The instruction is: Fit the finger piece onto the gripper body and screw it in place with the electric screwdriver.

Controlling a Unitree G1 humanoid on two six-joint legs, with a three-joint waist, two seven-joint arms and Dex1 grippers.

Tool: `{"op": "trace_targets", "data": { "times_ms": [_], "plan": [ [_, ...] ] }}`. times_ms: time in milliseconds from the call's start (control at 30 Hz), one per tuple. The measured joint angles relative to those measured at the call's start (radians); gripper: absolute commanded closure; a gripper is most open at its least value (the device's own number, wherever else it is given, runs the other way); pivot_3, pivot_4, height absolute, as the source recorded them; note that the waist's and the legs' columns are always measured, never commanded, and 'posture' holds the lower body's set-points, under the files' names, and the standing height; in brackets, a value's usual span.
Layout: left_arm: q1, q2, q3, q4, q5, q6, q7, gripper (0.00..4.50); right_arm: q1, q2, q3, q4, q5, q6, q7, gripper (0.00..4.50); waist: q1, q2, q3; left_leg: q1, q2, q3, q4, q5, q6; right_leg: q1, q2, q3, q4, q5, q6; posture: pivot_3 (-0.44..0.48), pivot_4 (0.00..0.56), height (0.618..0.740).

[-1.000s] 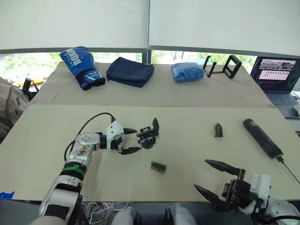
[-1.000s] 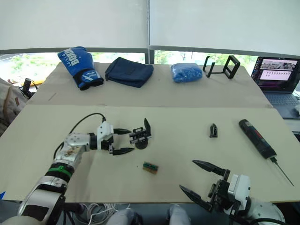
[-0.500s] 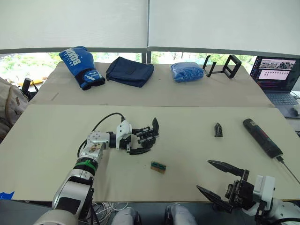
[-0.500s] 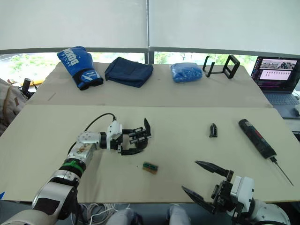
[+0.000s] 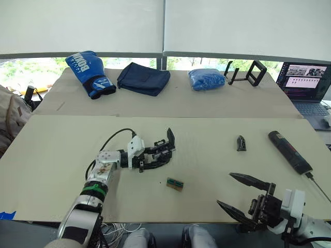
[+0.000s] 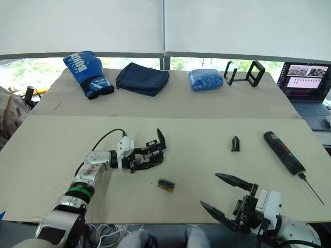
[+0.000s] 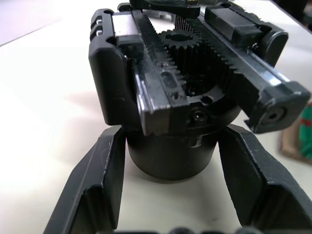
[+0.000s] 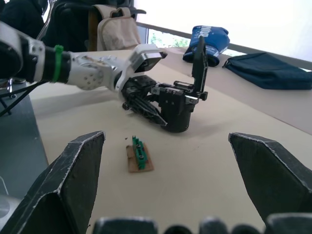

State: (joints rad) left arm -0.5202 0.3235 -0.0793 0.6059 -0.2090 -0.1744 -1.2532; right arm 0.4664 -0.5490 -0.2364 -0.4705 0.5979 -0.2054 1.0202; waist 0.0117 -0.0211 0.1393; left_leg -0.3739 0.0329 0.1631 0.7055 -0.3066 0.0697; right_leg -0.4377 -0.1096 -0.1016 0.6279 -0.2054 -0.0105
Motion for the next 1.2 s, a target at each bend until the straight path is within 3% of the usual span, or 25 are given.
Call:
{"op": "trace_targets", "data": {
  "times_ms": [233,400,600,1000,1133,1200],
  "plan": [
    [0.167,-0.129,0.065,-0.402,0.012,0.202,0.441,2.22,-0.031,0.000,-0.001,-0.001,0.010,0.003,-0.019,0.00,0.006,-0.001,0.001,-0.001,0.000,-0.002,0.000,0.000,0.000,0.001,-0.002,0.003,-0.001,0.001,0.001,0.000,0.150,0.740],
    [0.239,-0.166,0.033,-0.537,0.062,0.316,0.611,2.22,-0.041,-0.005,0.018,-0.001,0.009,0.021,-0.018,0.00,0.006,-0.001,0.001,-0.001,0.000,-0.002,0.000,0.000,0.000,0.001,0.002,0.003,-0.001,0.001,0.001,0.000,0.150,0.740],
    [0.291,-0.175,-0.033,-0.600,0.097,0.397,0.687,2.22,-0.072,-0.022,0.020,0.001,0.012,0.039,-0.011,0.00,0.007,-0.001,0.001,-0.001,0.000,-0.002,0.000,0.000,0.000,0.000,0.003,0.003,-0.001,0.001,0.001,0.000,0.150,0.740],
    [0.298,-0.131,-0.079,-0.609,0.124,0.427,0.696,2.22,-0.087,-0.024,0.020,0.015,0.008,0.041,0.006,0.00,0.010,-0.001,0.001,-0.001,0.000,-0.002,0.000,0.000,0.000,0.000,0.001,0.002,-0.001,0.001,0.001,0.000,0.150,0.740],
    [0.306,-0.120,-0.078,-0.633,0.098,0.449,0.682,0.28,-0.089,-0.023,0.020,0.028,0.004,0.041,0.006,0.00,0.010,-0.001,0.001,-0.001,0.000,-0.002,0.000,0.000,0.000,0.001,0.000,0.003,-0.001,0.001,0.001,0.000,0.150,0.740],
    [0.306,-0.114,-0.073,-0.639,0.080,0.467,0.672,0.05,-0.090,-0.023,0.020,0.028,0.003,0.041,0.006,0.00,0.010,-0.001,0.001,0.000,0.000,-0.002,0.000,0.000,0.000,0.001,-0.001,0.003,-0.001,0.001,0.001,0.000,0.150,0.740]
  ]
}}
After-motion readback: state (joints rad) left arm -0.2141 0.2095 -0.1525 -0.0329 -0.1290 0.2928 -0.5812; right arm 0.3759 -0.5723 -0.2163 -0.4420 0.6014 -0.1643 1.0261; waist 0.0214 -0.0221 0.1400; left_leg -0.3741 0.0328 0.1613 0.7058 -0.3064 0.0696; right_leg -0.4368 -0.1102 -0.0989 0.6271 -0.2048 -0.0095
